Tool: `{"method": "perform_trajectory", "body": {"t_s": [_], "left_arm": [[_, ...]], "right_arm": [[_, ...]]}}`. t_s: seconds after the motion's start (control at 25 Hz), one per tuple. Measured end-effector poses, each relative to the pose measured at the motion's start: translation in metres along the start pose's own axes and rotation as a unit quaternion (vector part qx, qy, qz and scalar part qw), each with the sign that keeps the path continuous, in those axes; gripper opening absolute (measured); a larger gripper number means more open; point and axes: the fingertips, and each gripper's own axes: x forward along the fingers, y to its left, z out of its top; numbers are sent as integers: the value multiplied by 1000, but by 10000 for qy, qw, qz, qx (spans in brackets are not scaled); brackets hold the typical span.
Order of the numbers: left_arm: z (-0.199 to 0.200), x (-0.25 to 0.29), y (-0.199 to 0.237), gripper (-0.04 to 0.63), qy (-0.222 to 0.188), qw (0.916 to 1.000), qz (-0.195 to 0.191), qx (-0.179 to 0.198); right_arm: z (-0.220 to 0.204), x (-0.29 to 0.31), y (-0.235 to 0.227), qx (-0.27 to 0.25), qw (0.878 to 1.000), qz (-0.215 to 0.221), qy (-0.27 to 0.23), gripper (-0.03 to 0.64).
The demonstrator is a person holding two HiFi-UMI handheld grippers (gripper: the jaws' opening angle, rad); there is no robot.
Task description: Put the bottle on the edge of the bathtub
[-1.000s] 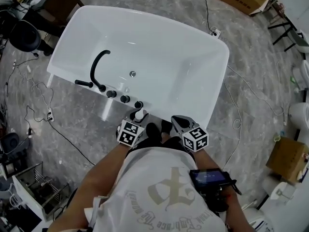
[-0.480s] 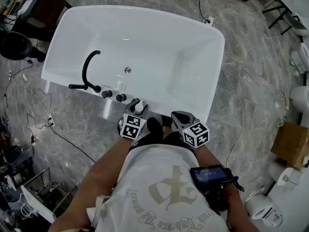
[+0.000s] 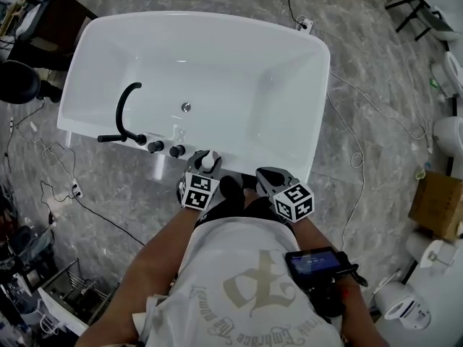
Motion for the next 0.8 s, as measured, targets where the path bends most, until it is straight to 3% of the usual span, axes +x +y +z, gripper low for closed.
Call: {"method": "perform_trajectory", "body": {"t_s": [0.48, 0.8], "left_arm": [[-3, -1, -12, 146, -21, 10000, 59, 56], [-6, -2, 0, 193, 29, 10000, 44, 84]], "right_arm": [[1, 4, 0, -41, 9999, 95, 71, 6], [5, 21, 9, -89, 9998, 165, 94, 6]]}}
